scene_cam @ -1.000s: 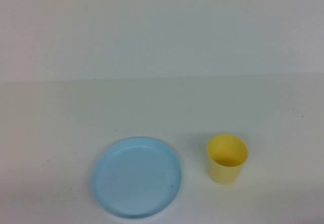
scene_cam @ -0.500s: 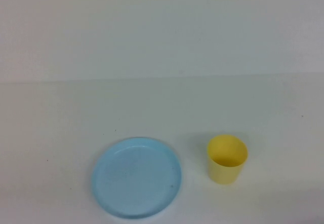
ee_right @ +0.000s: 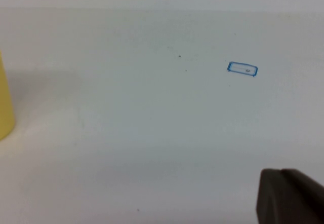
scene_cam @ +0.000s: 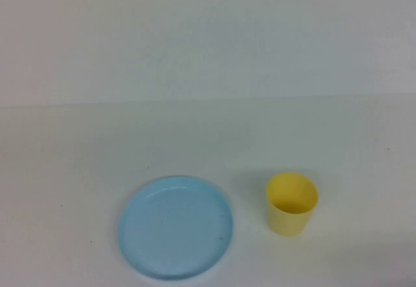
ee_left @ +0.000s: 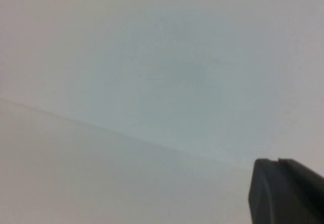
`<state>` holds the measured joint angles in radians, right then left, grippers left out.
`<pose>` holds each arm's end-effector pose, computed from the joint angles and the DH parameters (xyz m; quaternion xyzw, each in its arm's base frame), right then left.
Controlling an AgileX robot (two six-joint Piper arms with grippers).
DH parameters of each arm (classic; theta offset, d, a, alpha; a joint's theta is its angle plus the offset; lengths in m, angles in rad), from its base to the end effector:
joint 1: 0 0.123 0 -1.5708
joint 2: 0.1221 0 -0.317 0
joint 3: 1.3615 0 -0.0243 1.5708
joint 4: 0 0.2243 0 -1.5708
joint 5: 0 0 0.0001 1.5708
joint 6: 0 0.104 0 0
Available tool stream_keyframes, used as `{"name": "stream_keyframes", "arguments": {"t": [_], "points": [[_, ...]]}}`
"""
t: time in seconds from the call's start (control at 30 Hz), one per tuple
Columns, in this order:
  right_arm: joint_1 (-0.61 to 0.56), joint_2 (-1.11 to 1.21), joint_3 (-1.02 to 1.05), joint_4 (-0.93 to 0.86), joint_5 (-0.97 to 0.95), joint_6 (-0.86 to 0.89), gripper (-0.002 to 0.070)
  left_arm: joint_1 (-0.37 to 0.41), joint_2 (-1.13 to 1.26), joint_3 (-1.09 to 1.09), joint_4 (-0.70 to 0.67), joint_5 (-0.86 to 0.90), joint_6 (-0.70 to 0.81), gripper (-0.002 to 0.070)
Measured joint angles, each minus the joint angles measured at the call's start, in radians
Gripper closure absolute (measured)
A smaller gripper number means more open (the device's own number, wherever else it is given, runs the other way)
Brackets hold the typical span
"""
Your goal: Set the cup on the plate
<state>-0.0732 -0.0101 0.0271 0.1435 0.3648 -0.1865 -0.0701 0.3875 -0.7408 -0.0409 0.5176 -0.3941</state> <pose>0.0069 0.0048 0.1685 -0.0069 0.8021 -0.0170 0.5970 0.0193 -0.0035 0.3872 -0.1244 0.7231 -0.1752 0.6565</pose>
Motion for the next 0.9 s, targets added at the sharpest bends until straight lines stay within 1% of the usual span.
{"name": "stream_keyframes", "arguments": {"t": [0.13,0.2,0.27,0.37,0.47,0.53,0.63,0.7,0.73,0.87,0.9], "points": [[0.000,0.000,0.000,0.000,0.000,0.000,0.0676,-0.106,0.185,-0.134,0.006,0.146,0.043,0.0675],[0.000,0.000,0.000,0.000,0.000,0.000,0.0676,-0.138,0.247,-0.171,0.041,0.159,0.043,0.0675],[0.000,0.000,0.000,0.000,0.000,0.000,0.0676,-0.147,0.295,-0.191,0.107,0.095,0.047,0.0675],[0.000,0.000,0.000,0.000,0.000,0.000,0.0676,-0.147,0.345,-0.193,0.156,0.037,0.041,0.0675],[0.000,0.000,0.000,0.000,0.000,0.000,0.0676,-0.147,0.403,-0.194,0.196,0.044,0.041,0.0675],[0.000,0.000,0.000,0.000,0.000,0.000,0.0676,-0.147,0.449,-0.194,0.214,0.079,0.044,0.0675],[0.000,0.000,0.000,0.000,0.000,0.000,0.0676,-0.147,0.543,-0.194,0.239,0.155,0.099,0.0675],[0.000,0.000,0.000,0.000,0.000,0.000,0.0676,-0.147,0.628,-0.194,0.222,0.205,0.161,0.0675],[0.000,0.000,0.000,0.000,0.000,0.000,0.0676,-0.147,0.673,-0.194,0.191,0.221,0.200,0.0675],[0.000,0.000,0.000,0.000,0.000,0.000,0.0676,-0.147,0.819,-0.194,-0.030,0.225,0.394,0.0675],[0.000,0.000,0.000,0.000,0.000,0.000,0.0676,-0.147,0.847,-0.194,-0.078,0.221,0.420,0.0675]]}}
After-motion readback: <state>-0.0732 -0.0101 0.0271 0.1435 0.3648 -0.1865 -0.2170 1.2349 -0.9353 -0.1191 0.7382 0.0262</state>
